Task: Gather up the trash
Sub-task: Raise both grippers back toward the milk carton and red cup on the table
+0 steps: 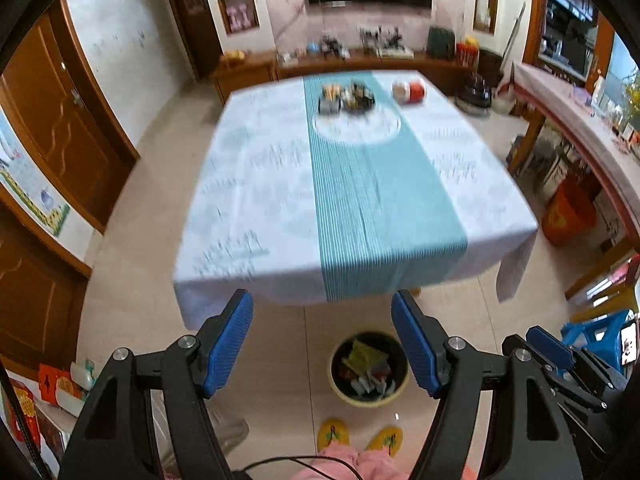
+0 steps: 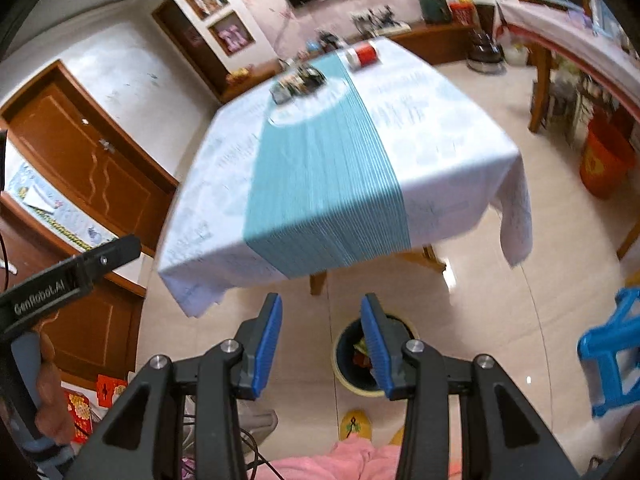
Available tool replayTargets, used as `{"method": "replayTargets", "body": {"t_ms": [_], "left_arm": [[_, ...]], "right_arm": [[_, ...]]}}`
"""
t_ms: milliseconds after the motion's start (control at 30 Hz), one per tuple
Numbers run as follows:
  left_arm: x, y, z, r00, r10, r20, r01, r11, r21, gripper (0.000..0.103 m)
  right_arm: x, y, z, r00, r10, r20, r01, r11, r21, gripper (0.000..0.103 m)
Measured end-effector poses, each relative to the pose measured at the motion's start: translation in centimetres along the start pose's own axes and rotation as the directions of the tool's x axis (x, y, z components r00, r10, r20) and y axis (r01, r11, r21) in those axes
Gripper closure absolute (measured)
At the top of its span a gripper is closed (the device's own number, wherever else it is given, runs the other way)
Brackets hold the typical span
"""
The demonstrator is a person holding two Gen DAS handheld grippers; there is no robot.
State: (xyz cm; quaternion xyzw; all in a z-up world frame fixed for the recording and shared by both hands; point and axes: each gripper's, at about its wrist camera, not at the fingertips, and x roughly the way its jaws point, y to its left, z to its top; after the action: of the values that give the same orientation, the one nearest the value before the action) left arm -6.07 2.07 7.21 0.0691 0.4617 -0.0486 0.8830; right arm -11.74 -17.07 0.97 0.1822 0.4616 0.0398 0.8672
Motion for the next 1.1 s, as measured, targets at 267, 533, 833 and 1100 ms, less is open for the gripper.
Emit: {"method": "replayTargets", "body": {"t_ms": [267,533,833,1100], "left_arm": [[-3.0,0.1,2.7,0.995,0.033,0.098,-0.032,0.999,-0.006,0.033],[-2.3,0.2,5.1,0.992,0.042,0.122,-0.042,0.999,-0.003,0.032],[4.2,1.6,12.4,0.994,-0.008,0.108,0.003,0.999,0.048,0.032],[14.7,3.5,23.6,0.994,-0.098,0.041,0.091,0.986,0.143,0.032]], "right_arm": [[-2.9,0.7,2.9,0.995,0.022,0.098,-0.016,0.998,-0.061,0.062],[-3.0,0.6,6.5,0.988,0.022,0.156,-0.011,0.998,-0.07,0.062],[1.1,0.6,12.5,0.982,-0.037,0.186,0.044,0.998,-0.036,0.062],[8.1,0.8,20.4,0.968,-0.164,0.19,0.145,0.983,0.109,0.062]]}}
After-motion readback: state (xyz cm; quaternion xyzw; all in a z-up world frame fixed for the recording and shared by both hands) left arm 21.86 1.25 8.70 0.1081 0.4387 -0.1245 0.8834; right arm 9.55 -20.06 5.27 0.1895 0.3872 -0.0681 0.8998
